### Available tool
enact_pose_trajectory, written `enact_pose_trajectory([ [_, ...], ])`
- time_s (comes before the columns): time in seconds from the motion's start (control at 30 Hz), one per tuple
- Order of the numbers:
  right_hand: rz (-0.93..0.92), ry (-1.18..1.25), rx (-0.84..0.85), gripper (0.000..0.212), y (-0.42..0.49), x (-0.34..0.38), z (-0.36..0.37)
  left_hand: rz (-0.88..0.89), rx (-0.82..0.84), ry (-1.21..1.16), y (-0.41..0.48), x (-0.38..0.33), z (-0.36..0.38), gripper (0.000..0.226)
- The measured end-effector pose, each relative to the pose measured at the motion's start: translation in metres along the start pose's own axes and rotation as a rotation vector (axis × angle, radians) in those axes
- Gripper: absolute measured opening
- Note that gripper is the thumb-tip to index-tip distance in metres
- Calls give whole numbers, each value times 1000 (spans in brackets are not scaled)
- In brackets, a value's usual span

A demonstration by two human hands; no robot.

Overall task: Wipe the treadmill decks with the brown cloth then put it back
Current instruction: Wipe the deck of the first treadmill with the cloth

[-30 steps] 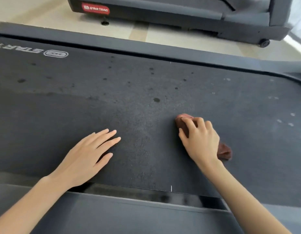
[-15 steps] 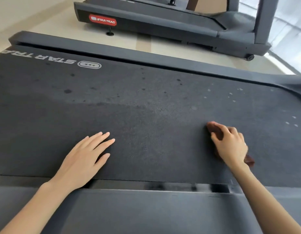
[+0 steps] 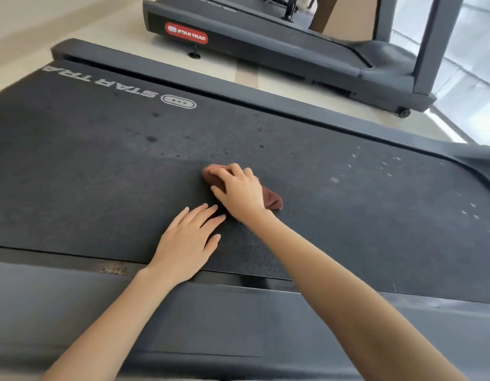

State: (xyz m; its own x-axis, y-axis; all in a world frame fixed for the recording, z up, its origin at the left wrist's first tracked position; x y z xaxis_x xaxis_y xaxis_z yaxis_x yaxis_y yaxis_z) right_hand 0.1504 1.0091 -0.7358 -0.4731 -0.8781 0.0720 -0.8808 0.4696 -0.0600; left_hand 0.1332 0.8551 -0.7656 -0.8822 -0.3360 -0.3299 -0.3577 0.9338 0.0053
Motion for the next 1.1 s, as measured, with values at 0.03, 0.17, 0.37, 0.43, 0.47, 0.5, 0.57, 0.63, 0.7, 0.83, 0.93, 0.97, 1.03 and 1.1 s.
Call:
enact_pose_trajectory([
  [0.03, -75, -2, 10, 41, -11, 5, 0, -3, 6, 12, -1, 0, -1, 45],
  [0.17, -14, -9, -117, 45, -77, -33, 8, -78, -19, 0, -27, 25, -12, 43],
  [0.37, 179, -72, -195, 45, -58, -45, 14, -404, -100, -2, -84, 105, -40, 44],
  [0.43, 115, -54, -207, 43, -28, -14, 15, -439, -93, -22, -91, 116, -44, 46],
  [0.47, 78, -36, -208, 43, -12, 3, 16, -436, -78, -12, -92, 117, -45, 47],
  [0.5, 43, -28, -202, 43, 5, 21, 17, -428, -67, 1, -93, 118, -45, 47],
  [0.57, -45, -35, -178, 45, 37, 63, 18, -430, -71, 16, -93, 119, -45, 46],
  [0.63, -156, -41, -158, 45, 62, 108, 19, -466, -87, 20, -93, 121, -47, 46],
  [0.7, -260, -30, -153, 43, 76, 148, 20, -534, -99, 29, -98, 128, -50, 47],
  [0.83, -487, -25, -121, 42, 67, 191, 21, -712, -145, -7, -119, 148, -58, 49],
  [0.93, -667, 15, -83, 43, 42, 189, 19, -729, -137, -13, -124, 147, -58, 50],
  [0.97, -730, 34, -78, 43, 30, 183, 19, -722, -133, -7, -124, 146, -58, 50],
  [1.03, -833, 53, -115, 42, 11, 165, 21, -714, -134, -16, -124, 148, -59, 49],
  [1.1, -834, 67, -168, 41, 12, 149, 22, -698, -123, 0, -125, 155, -61, 48],
])
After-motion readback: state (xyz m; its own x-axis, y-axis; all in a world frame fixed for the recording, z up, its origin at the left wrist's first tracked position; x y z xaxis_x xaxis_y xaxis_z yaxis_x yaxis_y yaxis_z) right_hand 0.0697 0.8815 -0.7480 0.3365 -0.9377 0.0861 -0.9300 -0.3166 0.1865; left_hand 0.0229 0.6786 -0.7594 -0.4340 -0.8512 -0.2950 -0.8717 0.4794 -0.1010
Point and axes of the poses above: each hand's wrist, its own y-axis towards the middle knuckle, its own z-axis out of the palm, x = y × z, the point moved 2 cm from there along y, towards the middle knuckle, and after that the axes turned 10 degrees about x, right-handed, at the moved point
